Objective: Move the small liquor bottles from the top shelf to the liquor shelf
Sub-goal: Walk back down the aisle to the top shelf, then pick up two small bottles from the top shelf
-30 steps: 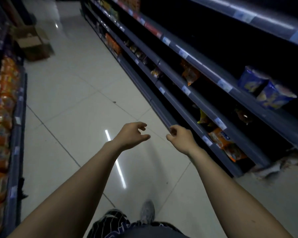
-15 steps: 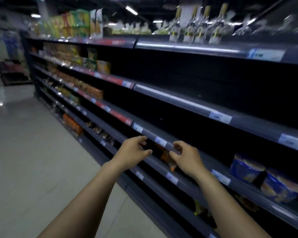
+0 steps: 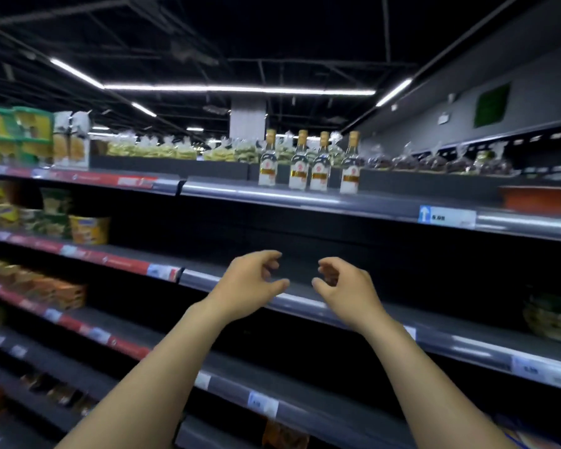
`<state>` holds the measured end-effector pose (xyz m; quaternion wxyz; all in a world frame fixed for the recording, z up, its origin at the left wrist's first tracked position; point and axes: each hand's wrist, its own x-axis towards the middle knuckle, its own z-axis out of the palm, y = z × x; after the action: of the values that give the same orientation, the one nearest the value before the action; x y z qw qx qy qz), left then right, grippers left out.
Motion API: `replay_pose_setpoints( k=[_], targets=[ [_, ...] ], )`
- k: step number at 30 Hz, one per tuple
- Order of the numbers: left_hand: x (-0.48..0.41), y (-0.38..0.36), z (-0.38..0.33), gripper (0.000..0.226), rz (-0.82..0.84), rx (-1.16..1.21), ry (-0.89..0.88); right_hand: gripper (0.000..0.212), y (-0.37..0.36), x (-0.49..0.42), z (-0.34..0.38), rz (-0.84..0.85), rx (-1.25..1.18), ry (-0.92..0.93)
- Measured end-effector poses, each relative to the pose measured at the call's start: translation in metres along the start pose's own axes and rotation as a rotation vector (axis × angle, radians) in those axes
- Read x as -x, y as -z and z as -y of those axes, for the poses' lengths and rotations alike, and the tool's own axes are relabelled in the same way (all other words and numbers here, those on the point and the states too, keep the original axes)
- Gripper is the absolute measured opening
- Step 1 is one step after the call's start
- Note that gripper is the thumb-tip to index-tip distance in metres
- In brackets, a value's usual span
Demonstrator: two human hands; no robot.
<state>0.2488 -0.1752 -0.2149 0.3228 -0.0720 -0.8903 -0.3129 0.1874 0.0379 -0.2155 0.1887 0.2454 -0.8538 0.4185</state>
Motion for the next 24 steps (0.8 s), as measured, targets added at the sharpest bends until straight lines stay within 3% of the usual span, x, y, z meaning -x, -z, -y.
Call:
replay_pose_setpoints(
  k=[11, 17, 21, 24],
  targets=[
    [-0.204, 0.008, -0.054, 0.061, -0.146, 0.135, -0.177, 0.044, 0.077, -0.14, 0.013, -0.274, 0.092, 0.114],
    [-0.263, -0.023, -0.06, 0.066, -0.238, 0.106, -0.208, 0.015, 0.09, -0.187, 0.013, -0.428, 0.168, 0.179],
    [-0.289, -0.041, -0.05, 0.077, -0.269, 0.13, -0.167, 0.021, 0.087, -0.21, 0.009, -0.455, 0.184, 0.204],
    [-0.306, -0.046, -0.046, 0.086, -0.247, 0.106, -0.126, 0.04, 0.086, -0.225, 0.004, -0.466, 0.189, 0.186]
  ],
)
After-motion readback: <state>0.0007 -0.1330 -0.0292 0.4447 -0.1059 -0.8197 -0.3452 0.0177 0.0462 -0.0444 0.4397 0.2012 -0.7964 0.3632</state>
